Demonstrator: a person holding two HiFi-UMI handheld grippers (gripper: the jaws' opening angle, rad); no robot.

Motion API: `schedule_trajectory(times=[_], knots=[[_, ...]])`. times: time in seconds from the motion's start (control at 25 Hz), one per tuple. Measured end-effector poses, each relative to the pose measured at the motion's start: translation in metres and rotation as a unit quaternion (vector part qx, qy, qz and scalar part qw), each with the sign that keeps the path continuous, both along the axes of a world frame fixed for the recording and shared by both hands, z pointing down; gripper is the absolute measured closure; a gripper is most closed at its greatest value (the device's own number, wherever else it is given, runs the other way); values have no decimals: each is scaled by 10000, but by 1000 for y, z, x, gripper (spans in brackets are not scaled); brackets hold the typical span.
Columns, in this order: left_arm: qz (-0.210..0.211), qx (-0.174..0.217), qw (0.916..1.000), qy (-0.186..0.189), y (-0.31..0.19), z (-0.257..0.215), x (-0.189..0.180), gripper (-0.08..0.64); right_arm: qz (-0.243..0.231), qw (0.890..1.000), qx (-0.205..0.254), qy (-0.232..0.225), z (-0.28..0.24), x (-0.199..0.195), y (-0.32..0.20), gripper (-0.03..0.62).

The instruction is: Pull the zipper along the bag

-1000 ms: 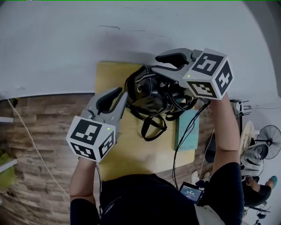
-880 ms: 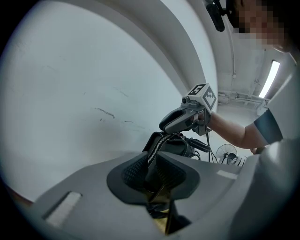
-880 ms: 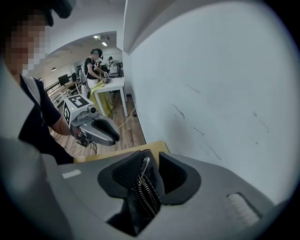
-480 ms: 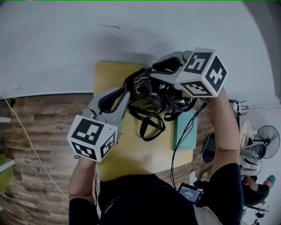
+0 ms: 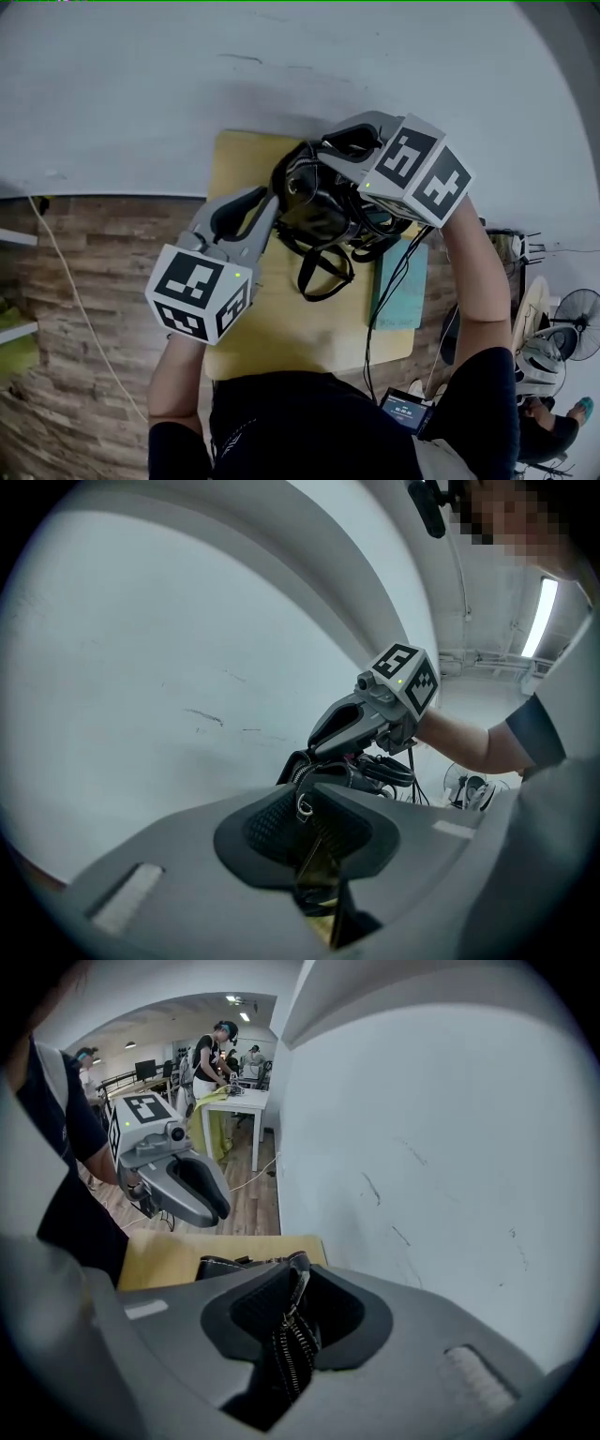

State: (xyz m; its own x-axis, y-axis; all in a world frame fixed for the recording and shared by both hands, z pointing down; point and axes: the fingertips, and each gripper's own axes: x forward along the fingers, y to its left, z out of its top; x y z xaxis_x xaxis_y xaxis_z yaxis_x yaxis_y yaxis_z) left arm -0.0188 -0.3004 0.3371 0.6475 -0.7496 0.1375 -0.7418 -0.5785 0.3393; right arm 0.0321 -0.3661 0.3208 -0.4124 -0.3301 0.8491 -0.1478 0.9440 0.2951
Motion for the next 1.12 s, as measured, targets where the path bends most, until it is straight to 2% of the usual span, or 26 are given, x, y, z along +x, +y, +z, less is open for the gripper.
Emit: schedule_trajectory(times=[0.28, 0.36, 0.48, 0.8, 1.12], knots=[[-219, 41, 9997, -122, 5, -7, 6, 488, -240, 9985, 462, -171, -7, -2, 2, 528], [-252, 62, 9996, -150, 6, -9, 9, 488, -337, 9971, 617, -281, -14, -4, 4, 549], [-290, 121, 9994, -172, 9, -15, 14, 488, -528, 9952, 781, -245, -24, -6, 11, 557], [-200, 287, 9993, -104, 3, -35, 33, 471, -423, 9956, 672, -506, -29, 13, 14, 557], [-77, 63, 9998, 184, -4, -35, 49, 443, -427, 9936, 643, -830, -34, 20, 18, 558]])
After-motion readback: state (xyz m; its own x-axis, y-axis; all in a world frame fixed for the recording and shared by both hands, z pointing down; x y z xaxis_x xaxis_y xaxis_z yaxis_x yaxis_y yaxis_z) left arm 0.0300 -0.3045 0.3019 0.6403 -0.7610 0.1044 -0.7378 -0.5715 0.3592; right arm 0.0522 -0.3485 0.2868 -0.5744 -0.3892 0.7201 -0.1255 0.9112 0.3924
